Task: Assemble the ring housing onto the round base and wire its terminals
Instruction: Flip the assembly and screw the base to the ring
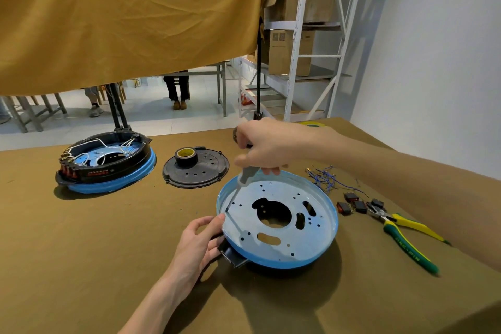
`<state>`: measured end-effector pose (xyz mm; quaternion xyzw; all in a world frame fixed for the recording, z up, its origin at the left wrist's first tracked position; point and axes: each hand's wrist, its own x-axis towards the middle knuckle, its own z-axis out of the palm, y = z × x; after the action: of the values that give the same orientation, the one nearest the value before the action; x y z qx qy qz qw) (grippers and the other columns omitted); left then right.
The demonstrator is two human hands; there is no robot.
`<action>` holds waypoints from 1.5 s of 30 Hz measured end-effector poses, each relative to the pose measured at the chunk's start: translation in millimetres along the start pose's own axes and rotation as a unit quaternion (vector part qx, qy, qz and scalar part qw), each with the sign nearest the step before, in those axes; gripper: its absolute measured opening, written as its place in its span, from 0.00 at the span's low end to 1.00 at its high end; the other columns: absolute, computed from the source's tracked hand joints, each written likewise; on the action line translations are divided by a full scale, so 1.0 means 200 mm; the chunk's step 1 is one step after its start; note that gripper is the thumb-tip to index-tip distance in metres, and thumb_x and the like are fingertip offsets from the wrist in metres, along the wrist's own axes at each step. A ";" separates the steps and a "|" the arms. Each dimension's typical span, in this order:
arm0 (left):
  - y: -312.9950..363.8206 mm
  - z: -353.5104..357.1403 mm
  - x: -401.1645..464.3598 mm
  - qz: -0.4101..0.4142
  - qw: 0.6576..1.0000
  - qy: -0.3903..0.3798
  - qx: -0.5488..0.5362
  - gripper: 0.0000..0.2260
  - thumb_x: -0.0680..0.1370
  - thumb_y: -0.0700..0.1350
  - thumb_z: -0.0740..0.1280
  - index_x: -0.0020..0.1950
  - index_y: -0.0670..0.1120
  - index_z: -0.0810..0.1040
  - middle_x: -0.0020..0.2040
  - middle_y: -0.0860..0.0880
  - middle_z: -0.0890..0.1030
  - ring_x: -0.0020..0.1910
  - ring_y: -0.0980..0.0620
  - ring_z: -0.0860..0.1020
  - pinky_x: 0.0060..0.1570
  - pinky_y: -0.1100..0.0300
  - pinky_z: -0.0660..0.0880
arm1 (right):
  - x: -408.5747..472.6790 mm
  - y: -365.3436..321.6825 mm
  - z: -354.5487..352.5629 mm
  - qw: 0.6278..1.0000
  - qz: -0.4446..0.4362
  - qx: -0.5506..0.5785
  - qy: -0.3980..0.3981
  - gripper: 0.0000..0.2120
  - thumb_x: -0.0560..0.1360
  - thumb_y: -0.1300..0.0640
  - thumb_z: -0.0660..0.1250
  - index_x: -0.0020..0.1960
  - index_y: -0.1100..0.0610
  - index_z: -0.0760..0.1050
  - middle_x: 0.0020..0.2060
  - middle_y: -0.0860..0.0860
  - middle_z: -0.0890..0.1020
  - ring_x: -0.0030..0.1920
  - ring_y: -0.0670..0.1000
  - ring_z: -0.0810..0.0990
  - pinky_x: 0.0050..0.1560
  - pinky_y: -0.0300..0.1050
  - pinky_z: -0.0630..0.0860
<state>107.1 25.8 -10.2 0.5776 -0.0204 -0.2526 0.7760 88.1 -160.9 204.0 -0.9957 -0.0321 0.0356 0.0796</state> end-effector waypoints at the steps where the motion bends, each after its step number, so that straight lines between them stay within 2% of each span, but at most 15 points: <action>1: 0.00 0.00 0.00 -0.002 1.000 0.002 -0.004 0.24 0.70 0.53 0.77 0.62 0.47 0.75 0.56 0.44 0.83 0.44 0.52 0.87 0.38 0.57 0.83 | 0.00 0.00 0.01 1.000 0.010 -0.002 0.011 0.17 0.82 0.47 0.63 0.54 0.62 0.78 0.31 0.54 0.86 0.25 0.48 0.81 0.21 0.35 0.72; 5: 0.01 0.01 -0.02 -0.002 1.000 -0.001 -0.004 0.26 0.69 0.53 0.77 0.63 0.47 0.75 0.55 0.45 0.83 0.42 0.54 0.87 0.36 0.59 0.83 | -0.07 0.09 0.04 0.997 0.035 0.057 0.035 0.19 0.83 0.45 0.62 0.48 0.58 0.81 0.31 0.52 0.86 0.22 0.44 0.76 0.22 0.35 0.71; 8: 0.01 0.01 -0.03 0.003 1.000 0.003 -0.009 0.27 0.69 0.52 0.78 0.64 0.46 0.74 0.58 0.42 0.83 0.48 0.49 0.87 0.44 0.53 0.85 | -0.18 0.24 0.05 0.969 0.063 0.214 0.101 0.18 0.84 0.45 0.62 0.46 0.57 0.82 0.31 0.52 0.83 0.22 0.45 0.73 0.23 0.37 0.69; 11: 0.02 0.04 -0.03 -0.005 1.000 0.011 -0.006 0.26 0.68 0.53 0.78 0.63 0.47 0.75 0.63 0.41 0.81 0.61 0.42 0.82 0.62 0.44 0.80 | -0.33 0.41 0.17 0.863 0.119 0.471 0.137 0.17 0.83 0.45 0.65 0.53 0.59 0.83 0.35 0.54 0.81 0.28 0.47 0.73 0.28 0.39 0.70; 13: 0.04 0.09 -0.05 0.012 1.000 0.020 0.016 0.23 0.70 0.51 0.78 0.62 0.48 0.76 0.60 0.43 0.82 0.59 0.44 0.82 0.52 0.50 0.83 | -0.44 0.53 0.29 0.765 0.154 0.616 0.105 0.16 0.81 0.47 0.68 0.56 0.61 0.82 0.36 0.52 0.79 0.32 0.48 0.74 0.33 0.42 0.70; 15: 0.07 0.14 -0.07 0.046 0.996 0.053 0.048 0.16 0.75 0.47 0.76 0.60 0.50 0.76 0.57 0.45 0.82 0.54 0.46 0.83 0.40 0.55 0.84 | -0.52 0.62 0.44 0.736 0.184 0.644 0.101 0.14 0.81 0.51 0.67 0.56 0.62 0.82 0.37 0.53 0.80 0.33 0.49 0.75 0.35 0.44 0.70; 19: 0.25 0.18 -0.10 0.190 0.965 0.111 0.140 0.14 0.79 0.43 0.72 0.64 0.49 0.75 0.56 0.45 0.81 0.52 0.48 0.82 0.33 0.63 0.81 | -0.58 0.74 0.65 0.748 0.269 0.572 0.200 0.08 0.82 0.59 0.62 0.54 0.64 0.75 0.32 0.55 0.81 0.28 0.52 0.73 0.30 0.45 0.68; 23: 0.41 0.22 -0.17 0.382 0.894 0.065 0.223 0.21 0.75 0.38 0.76 0.64 0.50 0.73 0.56 0.52 0.81 0.54 0.55 0.82 0.43 0.68 0.80 | -0.61 0.74 0.81 0.887 0.287 0.320 0.169 0.06 0.83 0.52 0.61 0.55 0.55 0.68 0.39 0.51 0.80 0.36 0.49 0.75 0.36 0.45 0.67; 25: 0.45 0.25 -0.20 0.441 0.835 0.057 0.324 0.26 0.72 0.39 0.78 0.64 0.54 0.73 0.54 0.56 0.80 0.52 0.54 0.81 0.46 0.64 0.80 | -0.61 0.71 0.87 0.921 0.249 0.260 0.149 0.06 0.83 0.53 0.59 0.57 0.54 0.66 0.42 0.51 0.78 0.37 0.48 0.74 0.34 0.43 0.65; 28: 0.45 0.30 -0.21 0.490 0.735 0.052 0.465 0.33 0.66 0.42 0.81 0.67 0.54 0.71 0.61 0.57 0.76 0.56 0.57 0.76 0.50 0.64 0.77 | -0.57 0.69 0.92 0.949 0.220 0.171 0.149 0.07 0.83 0.54 0.61 0.58 0.53 0.65 0.49 0.50 0.76 0.44 0.48 0.76 0.41 0.43 0.73; 31: 0.37 0.36 -0.19 0.508 0.630 0.001 0.587 0.36 0.64 0.47 0.83 0.68 0.52 0.72 0.71 0.54 0.73 0.63 0.54 0.72 0.59 0.59 0.75 | -0.54 0.70 0.94 0.959 0.207 0.092 0.173 0.10 0.82 0.53 0.63 0.61 0.52 0.67 0.53 0.49 0.75 0.49 0.47 0.75 0.48 0.41 0.75; 35: 0.22 0.45 -0.15 0.525 0.526 -0.072 0.665 0.36 0.65 0.54 0.81 0.70 0.52 0.71 0.71 0.54 0.74 0.62 0.52 0.73 0.64 0.55 0.75 | -0.52 0.76 0.94 0.952 0.216 0.085 0.198 0.13 0.81 0.48 0.66 0.60 0.51 0.69 0.54 0.49 0.75 0.53 0.49 0.73 0.54 0.44 0.74; 38: 0.08 0.49 -0.12 0.524 0.498 -0.103 0.683 0.38 0.66 0.57 0.81 0.72 0.53 0.69 0.71 0.55 0.75 0.62 0.53 0.74 0.67 0.56 0.72 | -0.53 0.82 0.92 0.928 0.264 0.114 0.237 0.12 0.82 0.47 0.63 0.59 0.54 0.74 0.53 0.51 0.77 0.55 0.52 0.75 0.56 0.48 0.75; 41: -0.04 0.50 -0.12 0.515 0.501 -0.110 0.686 0.40 0.68 0.59 0.80 0.75 0.52 0.68 0.73 0.54 0.76 0.67 0.53 0.76 0.69 0.59 0.65 | -0.55 0.88 0.90 0.908 0.302 0.101 0.272 0.14 0.84 0.50 0.61 0.63 0.57 0.77 0.57 0.55 0.77 0.55 0.56 0.78 0.54 0.50 0.75; 45: -0.12 0.46 -0.14 0.495 0.537 -0.113 0.673 0.32 0.73 0.55 0.78 0.74 0.53 0.71 0.72 0.55 0.77 0.68 0.55 0.77 0.70 0.59 0.65 | -0.49 0.93 0.82 0.919 0.330 0.117 0.181 0.17 0.84 0.52 0.57 0.68 0.52 0.77 0.64 0.57 0.75 0.51 0.57 0.81 0.50 0.49 0.77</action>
<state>43.7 -48.1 5.5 0.7942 -0.5546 0.1972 0.1506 -10.8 -324.8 20.0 -0.9228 0.3172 -0.1178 0.1841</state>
